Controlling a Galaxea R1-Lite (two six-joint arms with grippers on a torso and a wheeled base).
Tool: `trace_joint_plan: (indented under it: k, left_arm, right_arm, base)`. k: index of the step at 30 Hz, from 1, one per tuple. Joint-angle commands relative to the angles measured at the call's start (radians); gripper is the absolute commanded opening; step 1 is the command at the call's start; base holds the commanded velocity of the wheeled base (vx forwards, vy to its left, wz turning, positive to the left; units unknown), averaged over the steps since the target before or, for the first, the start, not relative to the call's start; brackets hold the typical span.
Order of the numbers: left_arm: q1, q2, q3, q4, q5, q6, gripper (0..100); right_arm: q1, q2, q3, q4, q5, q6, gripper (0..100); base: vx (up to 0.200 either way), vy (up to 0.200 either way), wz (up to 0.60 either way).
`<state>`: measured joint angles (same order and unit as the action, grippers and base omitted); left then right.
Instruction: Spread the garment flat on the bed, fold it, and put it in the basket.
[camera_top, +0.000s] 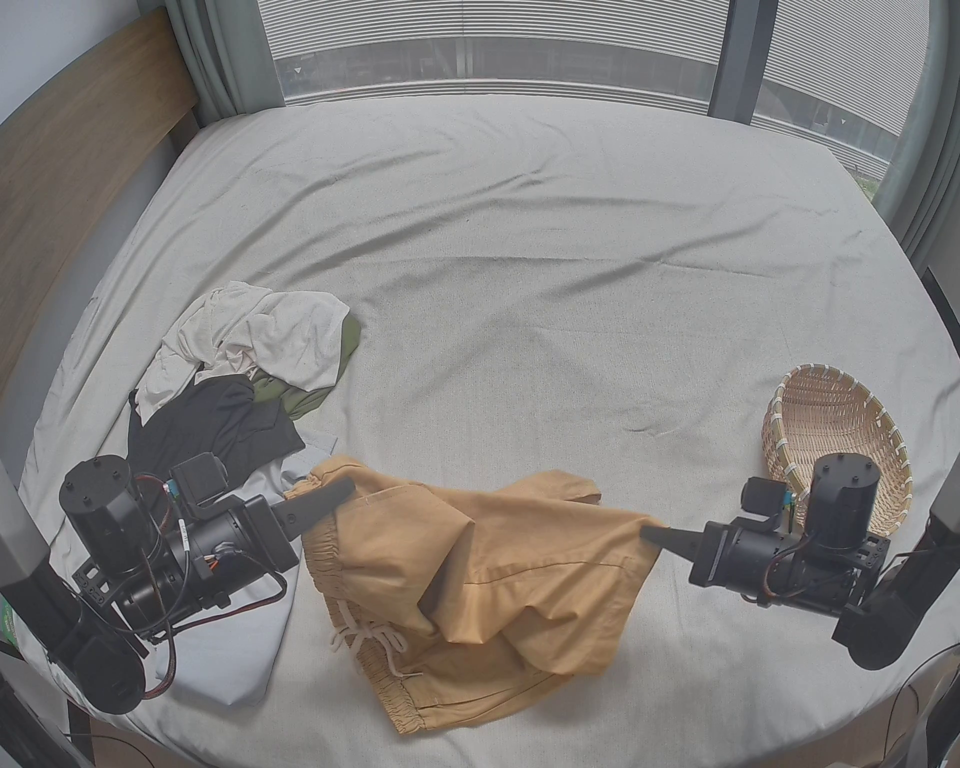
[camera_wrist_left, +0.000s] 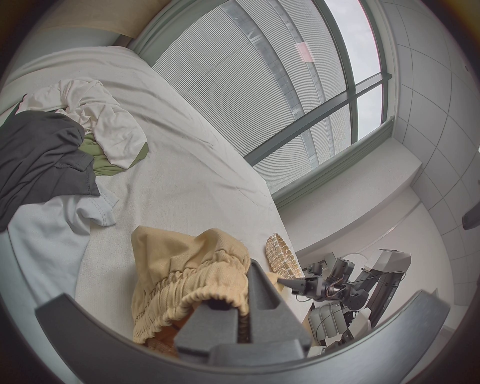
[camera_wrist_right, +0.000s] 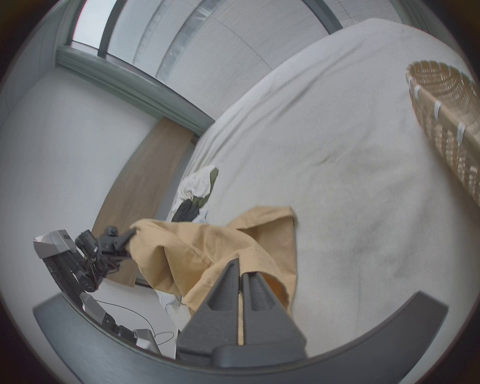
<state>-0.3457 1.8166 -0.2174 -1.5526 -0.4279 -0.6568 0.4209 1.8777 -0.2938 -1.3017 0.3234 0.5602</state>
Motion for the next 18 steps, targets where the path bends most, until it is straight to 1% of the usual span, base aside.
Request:
trace_joint_plan:
  k: [1,4,7,9,10,12,15,18]
  left_arm:
    - [-0.001,0.015,0.001,0.000,0.000,0.000,0]
    - [-0.001,0.015,0.001,0.000,0.000,0.000,0]
    - [-0.001,0.015,0.001,0.000,0.000,-0.001,0]
    - [-0.001,0.015,0.001,0.000,0.000,-0.001,0]
    - [-0.001,0.015,0.001,0.000,0.000,-0.001,0]
    - [-0.001,0.015,0.001,0.000,0.000,0.000,0]
    - [-0.001,0.015,0.001,0.000,0.000,0.000,0]
    - [-0.001,0.013,0.000,0.000,0.000,0.000,0]
  right_arm:
    - [-0.024,0.035,0.032,-0.051,0.014,0.010,0]
    - [-0.019,0.086,0.030,-0.111,0.017,0.015,0]
    - [-0.014,0.169,0.033,-0.200,0.020,0.015,0]
    - [-0.013,0.182,0.033,-0.215,0.020,0.017,0]
    - [0.007,0.225,0.025,-0.240,0.020,0.021,100]
    - [0.012,0.241,0.022,-0.238,0.020,0.026,100]
    - [0.047,0.262,0.019,-0.238,0.020,0.049,100]
    - [0.062,0.267,0.005,-0.238,0.017,0.055,100]
  base:
    - [0.000,0.000,0.00]
    - [0.000,0.000,0.00]
    - [0.000,0.000,0.00]
    - [0.000,0.000,0.00]
    - [0.000,0.000,0.00]
    - [0.000,0.000,0.00]
    - [0.000,0.000,0.00]
    - [0.000,0.000,0.00]
